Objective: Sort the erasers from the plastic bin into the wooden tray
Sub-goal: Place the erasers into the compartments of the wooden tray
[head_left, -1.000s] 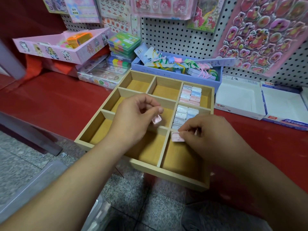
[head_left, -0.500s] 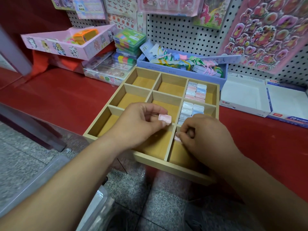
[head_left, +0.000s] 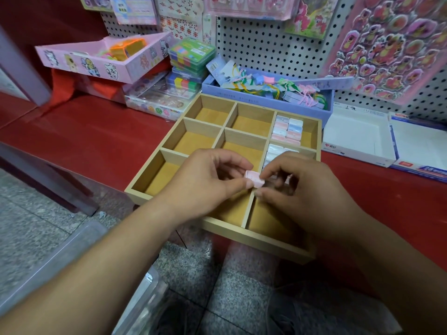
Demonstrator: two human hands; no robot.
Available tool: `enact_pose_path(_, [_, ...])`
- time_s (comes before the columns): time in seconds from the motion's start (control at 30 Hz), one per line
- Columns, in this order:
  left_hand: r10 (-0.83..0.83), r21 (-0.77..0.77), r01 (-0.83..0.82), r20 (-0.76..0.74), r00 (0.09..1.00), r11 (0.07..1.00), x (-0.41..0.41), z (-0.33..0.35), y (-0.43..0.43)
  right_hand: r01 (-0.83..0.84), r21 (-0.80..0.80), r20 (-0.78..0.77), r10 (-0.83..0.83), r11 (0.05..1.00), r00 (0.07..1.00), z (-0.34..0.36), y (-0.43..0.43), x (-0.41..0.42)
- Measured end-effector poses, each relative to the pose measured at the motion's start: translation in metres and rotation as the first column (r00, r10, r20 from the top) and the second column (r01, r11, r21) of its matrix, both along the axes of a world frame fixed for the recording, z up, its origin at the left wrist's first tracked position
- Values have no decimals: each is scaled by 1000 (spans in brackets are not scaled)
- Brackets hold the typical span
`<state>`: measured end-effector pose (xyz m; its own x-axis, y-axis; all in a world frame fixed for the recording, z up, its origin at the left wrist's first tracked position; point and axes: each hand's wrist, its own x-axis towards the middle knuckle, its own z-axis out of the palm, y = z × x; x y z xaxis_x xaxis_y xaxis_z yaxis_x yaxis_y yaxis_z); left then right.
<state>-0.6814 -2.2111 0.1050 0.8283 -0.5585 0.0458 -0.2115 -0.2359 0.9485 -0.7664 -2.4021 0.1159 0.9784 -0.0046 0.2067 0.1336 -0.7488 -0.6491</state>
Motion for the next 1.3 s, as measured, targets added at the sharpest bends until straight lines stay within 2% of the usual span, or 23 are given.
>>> enact_pose_path(0.13, [-24, 17, 23, 38, 999, 1000, -4, -4, 1, 11, 16, -2, -11, 1000, 1000, -2, -4, -2])
enact_pose_path(0.23, [43, 148, -91, 299, 953, 985, -2, -7, 12, -16, -80, -78, 9, 997, 997, 0, -12, -9])
enact_pose_path(0.27, [76, 206, -168, 394, 916, 964, -2, -7, 17, -36, -128, -105, 23, 991, 994, -1, -12, -12])
enact_pose_path(0.33, [130, 321, -315, 486, 864, 893, -6, -8, 26, -52, -233, -117, 25, 971, 993, -3, -9, -18])
enact_pose_path(0.43, [131, 474, -403, 508, 851, 783, -21, -17, 31, -46, -403, -113, 0, 914, 994, -6, 2, -16])
enact_pose_path(0.53, [94, 523, -442, 562, 821, 729, -28, -25, 28, -68, -488, -144, -4, 870, 990, -7, 6, -10])
enact_pose_path(0.67, [69, 563, -473, 592, 803, 678, -27, -25, 24, -72, -449, -163, -3, 891, 987, -8, 4, -8])
enact_pose_path(0.77, [40, 603, -454, 573, 818, 656, -26, -25, 23, -71, -356, -181, 6, 932, 984, -4, 0, -10])
enact_pose_path(0.83, [31, 608, -430, 554, 832, 667, -25, -23, 24, -31, -270, -161, -14, 962, 987, -2, -3, -13])
enact_pose_path(0.93, [60, 541, -375, 511, 857, 752, -27, -13, 31, 26, -130, -51, -33, 991, 998, 8, 4, -21])
enact_pose_path(1.0, [126, 448, -403, 531, 838, 798, -27, 2, 46, -15, -14, 17, 15, 1000, 1000, 19, 21, -26])
enact_pose_path(1.07, [200, 362, -454, 559, 805, 815, -30, 17, 73, -115, 101, 24, 113, 988, 993, 28, 48, -29])
enact_pose_path(1.17, [322, 296, -543, 554, 768, 785, -38, 21, 132, -289, 96, -68, 296, 952, 953, 21, 94, -26])
enact_pose_path(1.23, [474, 246, -636, 487, 734, 731, -48, 3, 182, -392, 30, -210, 389, 919, 897, 2, 125, -21])
enact_pose_path(1.3, [612, 237, -716, 388, 689, 657, -61, -33, 231, -445, -30, -324, 413, 895, 851, -25, 154, -10])
